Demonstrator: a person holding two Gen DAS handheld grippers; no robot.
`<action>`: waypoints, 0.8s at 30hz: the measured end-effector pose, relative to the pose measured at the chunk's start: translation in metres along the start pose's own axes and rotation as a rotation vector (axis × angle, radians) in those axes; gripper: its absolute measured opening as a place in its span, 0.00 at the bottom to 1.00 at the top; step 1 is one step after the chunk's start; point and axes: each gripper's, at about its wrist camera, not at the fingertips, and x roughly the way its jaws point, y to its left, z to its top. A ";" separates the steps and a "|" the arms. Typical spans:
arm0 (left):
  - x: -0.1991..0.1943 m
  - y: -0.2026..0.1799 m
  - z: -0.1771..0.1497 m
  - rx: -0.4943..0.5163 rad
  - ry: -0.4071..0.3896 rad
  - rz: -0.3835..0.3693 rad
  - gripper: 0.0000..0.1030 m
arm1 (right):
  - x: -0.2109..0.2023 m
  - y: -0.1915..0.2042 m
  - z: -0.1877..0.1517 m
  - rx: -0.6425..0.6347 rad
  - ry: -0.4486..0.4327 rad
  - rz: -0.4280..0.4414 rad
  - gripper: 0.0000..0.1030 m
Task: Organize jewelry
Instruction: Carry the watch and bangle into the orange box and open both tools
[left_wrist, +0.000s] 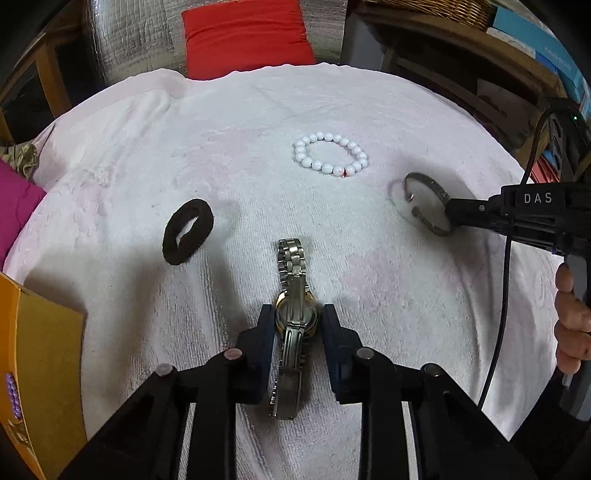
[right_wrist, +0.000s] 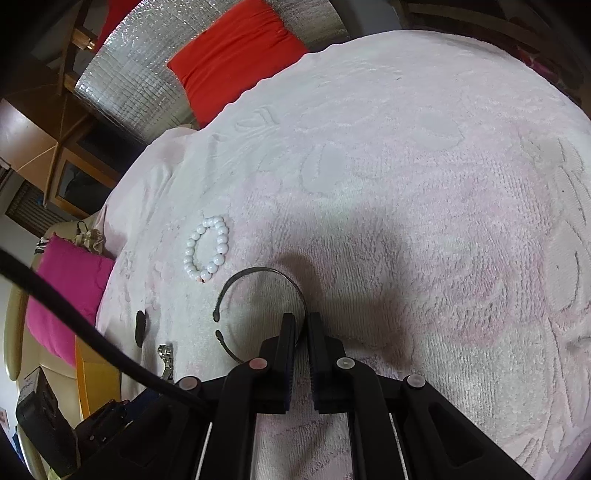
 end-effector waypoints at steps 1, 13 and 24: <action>-0.001 0.001 0.000 -0.007 -0.002 -0.008 0.26 | 0.000 0.000 0.000 -0.002 0.000 0.003 0.08; -0.012 -0.003 -0.004 -0.005 -0.014 -0.066 0.26 | 0.003 0.012 -0.005 -0.035 0.024 0.040 0.10; -0.004 -0.005 -0.002 0.003 -0.002 -0.043 0.26 | 0.004 0.024 -0.009 -0.107 0.003 -0.007 0.10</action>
